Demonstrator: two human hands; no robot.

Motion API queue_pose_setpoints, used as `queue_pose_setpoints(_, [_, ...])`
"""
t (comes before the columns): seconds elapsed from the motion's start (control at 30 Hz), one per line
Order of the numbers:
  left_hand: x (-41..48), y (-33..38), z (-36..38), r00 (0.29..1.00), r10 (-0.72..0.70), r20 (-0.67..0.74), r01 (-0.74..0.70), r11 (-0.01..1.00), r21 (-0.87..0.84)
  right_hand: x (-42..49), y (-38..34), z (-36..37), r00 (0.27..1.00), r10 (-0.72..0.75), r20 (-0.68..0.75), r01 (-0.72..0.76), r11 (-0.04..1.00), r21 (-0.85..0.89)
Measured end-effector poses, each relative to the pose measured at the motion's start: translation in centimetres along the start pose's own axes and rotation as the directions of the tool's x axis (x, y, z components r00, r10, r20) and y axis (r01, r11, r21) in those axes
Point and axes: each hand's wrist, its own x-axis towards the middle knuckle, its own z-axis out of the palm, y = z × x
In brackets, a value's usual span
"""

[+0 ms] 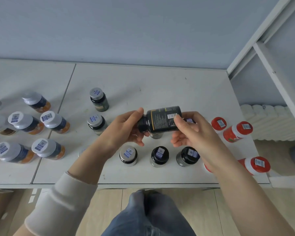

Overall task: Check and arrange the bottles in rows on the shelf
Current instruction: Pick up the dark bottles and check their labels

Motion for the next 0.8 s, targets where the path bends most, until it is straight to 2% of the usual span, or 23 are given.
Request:
queue_pose_setpoints(0.17, [-1.2, 0.3, -0.6, 0.997, -0.055, -0.045, 0.060, 0.991, 0.119, -0.7, 0.3, 1.2, 0.991, 0.130, 0.035, -0.133, 0.989, 0.072])
queue_pose_setpoints(0.33, [-3.6, -0.1, -1.1, 0.997, 0.057, -0.052, -0.049, 0.989, 0.141, -1.9, 0.7, 2.5, 0.966, 0.231, 0.114, -0.242, 0.966, 0.091])
queue_pose_setpoints(0.4, [-4.7, -0.5, -1.1, 0.989, 0.075, -0.124, -0.054, 0.985, 0.163, -2.7, 1.0, 3.0, 0.966, 0.219, 0.135, -0.233, 0.968, 0.090])
queue_pose_setpoints(0.5, [-6.6, -0.7, -0.7, 0.971, 0.054, -0.231, -0.009, 0.982, 0.189, -3.8, 1.4, 3.3, 0.984, 0.101, 0.149, -0.119, 0.985, 0.123])
queue_pose_setpoints(0.57, [-8.2, -1.0, -0.3, 0.960, 0.038, -0.276, 0.013, 0.983, 0.181, -4.6, 1.4, 3.5, 0.978, 0.084, 0.189, -0.104, 0.989, 0.102])
queue_pose_setpoints(0.63, [-9.9, -1.6, 0.3, 0.952, 0.039, -0.305, 0.006, 0.989, 0.147, -5.4, 1.6, 3.7, 0.964, 0.129, 0.234, -0.158, 0.981, 0.109])
queue_pose_setpoints(0.8, [-14.4, -3.9, 1.7, 0.915, 0.132, -0.382, -0.083, 0.986, 0.142, -8.4, 2.7, 4.7, 0.876, 0.332, 0.350, -0.409, 0.895, 0.177])
